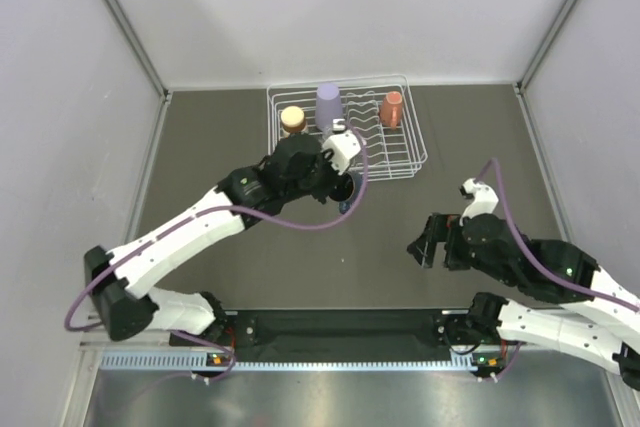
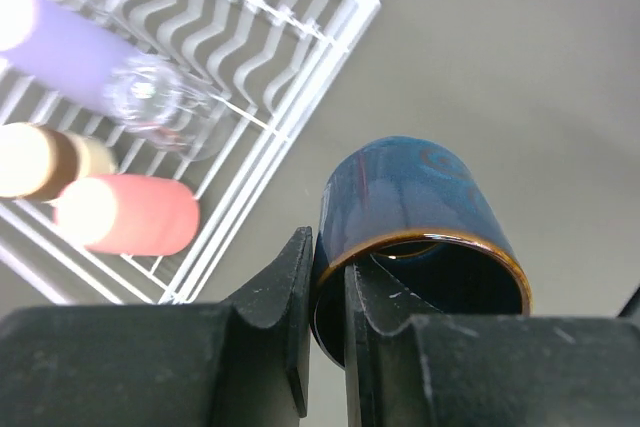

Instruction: Load the cups into the dish rack

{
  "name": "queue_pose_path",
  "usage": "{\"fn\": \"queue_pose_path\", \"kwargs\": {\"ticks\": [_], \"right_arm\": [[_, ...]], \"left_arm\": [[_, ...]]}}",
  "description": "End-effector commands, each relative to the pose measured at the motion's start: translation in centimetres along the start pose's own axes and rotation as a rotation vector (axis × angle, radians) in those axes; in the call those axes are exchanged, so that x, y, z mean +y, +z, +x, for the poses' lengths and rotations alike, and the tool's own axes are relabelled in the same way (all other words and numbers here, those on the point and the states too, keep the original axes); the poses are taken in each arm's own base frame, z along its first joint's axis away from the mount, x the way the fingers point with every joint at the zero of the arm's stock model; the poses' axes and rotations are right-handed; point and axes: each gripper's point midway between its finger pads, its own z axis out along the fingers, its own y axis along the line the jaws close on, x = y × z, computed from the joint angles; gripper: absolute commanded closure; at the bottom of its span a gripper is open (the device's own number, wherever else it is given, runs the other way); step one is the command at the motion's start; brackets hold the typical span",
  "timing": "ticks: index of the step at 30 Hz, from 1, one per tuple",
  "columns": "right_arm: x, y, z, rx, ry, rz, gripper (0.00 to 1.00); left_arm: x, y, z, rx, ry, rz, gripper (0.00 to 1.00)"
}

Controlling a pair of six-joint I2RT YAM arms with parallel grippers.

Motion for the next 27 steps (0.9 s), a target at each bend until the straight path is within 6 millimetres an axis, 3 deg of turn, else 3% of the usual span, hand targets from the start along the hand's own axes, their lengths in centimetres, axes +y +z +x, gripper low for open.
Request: {"fn": "queue_pose_path", "kwargs": {"ticks": [1, 7, 11, 12, 16, 18, 20, 23, 27], "right_arm": [[3.7, 0.3, -2.0, -0.040, -0.006, -0.108, 0.00], [8.5, 2.8, -2.4, -0.011, -0.056, -0.217, 0.05], [12.2, 3.4, -2.9, 0.007, -0.066, -0.330, 0.10], [13.1, 3.4, -2.9, 0.007, -0.065, -0.374, 0.11], [18.0, 2.1, -3.5, -0.003, -0.030, -0.625, 0.19], [19.5, 1.3, -2.4, 0.047, -0.019, -0.739, 0.25], [21.5, 0.1, -2.9, 0.032, -0.004, -0.861, 0.27], [23.1, -1.1, -2.2, 0.073, 0.033, -0.998, 0.29], [25.2, -3.5, -3.2, 0.037, 0.073, -1.188, 0.30]], "left_arm": [[2.5, -3.4, -5.3, -0.286, -0.112, -0.140, 1.00], [3.0, -8.4, -7.7, -0.512, -0.221, -0.154, 1.00], [2.6, -11.1, -9.1, -0.610, -0.297, -0.118, 1.00], [2.4, -12.6, -9.5, -0.654, -0.311, -0.097, 1.00], [1.0, -15.7, -9.4, -0.751, -0.435, 0.004, 1.00], [0.7, -17.8, -9.4, -0.802, -0.468, 0.033, 1.00], [0.4, -18.8, -9.2, -0.841, -0.501, 0.061, 1.00], [0.0, -22.0, -8.9, -0.971, -0.535, 0.109, 1.00], [0.6, -23.6, -8.1, -1.058, -0.610, 0.104, 1.00]]}}
